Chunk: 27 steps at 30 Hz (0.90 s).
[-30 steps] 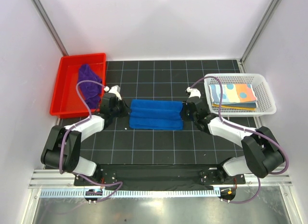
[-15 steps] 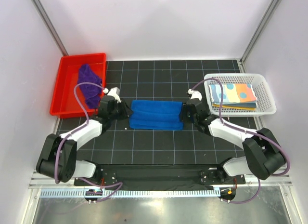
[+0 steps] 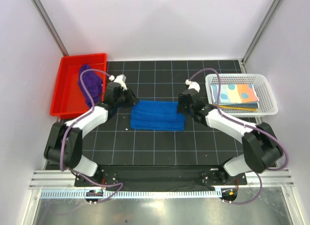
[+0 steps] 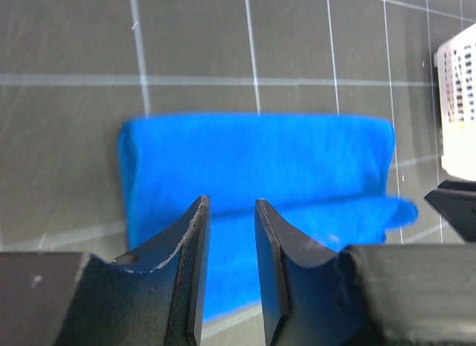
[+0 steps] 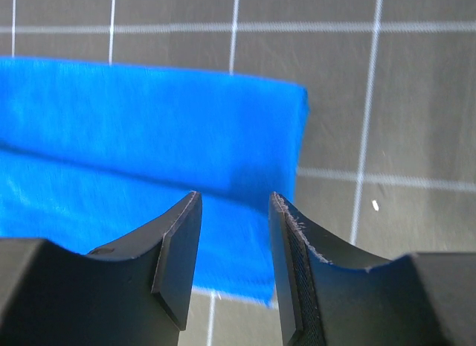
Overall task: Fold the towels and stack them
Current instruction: Fold the towel
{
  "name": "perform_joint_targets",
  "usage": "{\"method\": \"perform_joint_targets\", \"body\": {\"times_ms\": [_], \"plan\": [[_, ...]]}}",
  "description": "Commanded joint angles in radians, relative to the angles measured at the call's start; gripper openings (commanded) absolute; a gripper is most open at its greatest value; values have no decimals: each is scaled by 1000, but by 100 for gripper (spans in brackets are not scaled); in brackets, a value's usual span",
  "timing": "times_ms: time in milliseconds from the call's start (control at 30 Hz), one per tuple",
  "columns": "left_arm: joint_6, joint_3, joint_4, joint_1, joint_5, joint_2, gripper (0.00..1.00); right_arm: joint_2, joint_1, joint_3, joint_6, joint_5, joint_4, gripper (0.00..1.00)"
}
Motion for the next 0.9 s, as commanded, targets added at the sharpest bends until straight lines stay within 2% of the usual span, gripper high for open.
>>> {"method": "perform_joint_targets", "body": {"times_ms": [0,200,467,867], "plan": [[4,108,-28,-19,0,117,33,91,4,119,-9,53,-23,48],[20,230,-116,-50,37,271,28,185,5,202,-5,44,-97,47],[21,195,-126,-81,46,265,27,214,5,180,-5,-8,-117,46],[31,142,-157,-107,71,204,27,142,13,117,-3,-35,-134,46]]}}
